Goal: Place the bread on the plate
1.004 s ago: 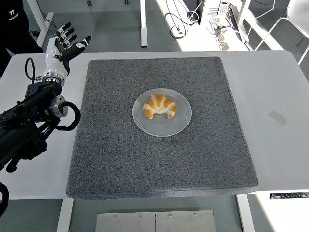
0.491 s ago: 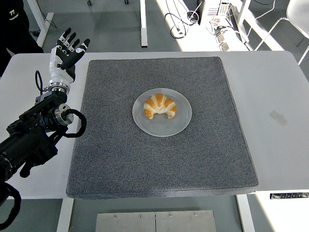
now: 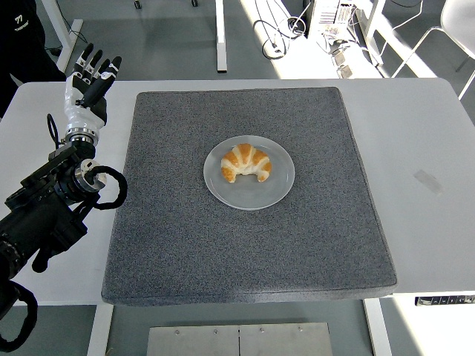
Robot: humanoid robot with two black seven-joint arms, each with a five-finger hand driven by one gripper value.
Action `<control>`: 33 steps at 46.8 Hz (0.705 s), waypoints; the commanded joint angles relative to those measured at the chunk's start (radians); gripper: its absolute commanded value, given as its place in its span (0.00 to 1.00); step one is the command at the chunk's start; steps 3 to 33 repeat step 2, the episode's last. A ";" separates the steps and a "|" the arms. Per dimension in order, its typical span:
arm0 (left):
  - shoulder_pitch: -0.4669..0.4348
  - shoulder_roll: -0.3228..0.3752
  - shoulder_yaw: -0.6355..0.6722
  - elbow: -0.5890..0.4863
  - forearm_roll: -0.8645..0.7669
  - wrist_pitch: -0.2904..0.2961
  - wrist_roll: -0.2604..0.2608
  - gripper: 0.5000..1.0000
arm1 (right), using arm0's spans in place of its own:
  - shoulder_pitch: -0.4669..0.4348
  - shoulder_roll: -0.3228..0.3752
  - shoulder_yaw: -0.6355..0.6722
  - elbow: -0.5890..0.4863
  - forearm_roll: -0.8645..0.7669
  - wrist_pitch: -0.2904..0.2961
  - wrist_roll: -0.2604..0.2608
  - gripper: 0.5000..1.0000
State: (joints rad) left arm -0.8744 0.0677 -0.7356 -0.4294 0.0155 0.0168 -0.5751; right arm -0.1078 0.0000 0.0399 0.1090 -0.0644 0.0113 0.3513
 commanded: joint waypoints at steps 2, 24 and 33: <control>0.000 -0.002 0.005 0.000 0.001 0.002 0.001 0.70 | -0.001 0.000 0.003 0.000 0.000 0.001 0.000 1.00; 0.000 -0.002 0.005 0.000 0.001 0.002 0.001 0.70 | -0.001 0.000 0.003 0.000 0.000 0.001 0.000 1.00; 0.000 -0.002 0.005 0.000 0.001 0.002 0.001 0.70 | -0.001 0.000 0.003 0.000 0.000 0.001 0.000 1.00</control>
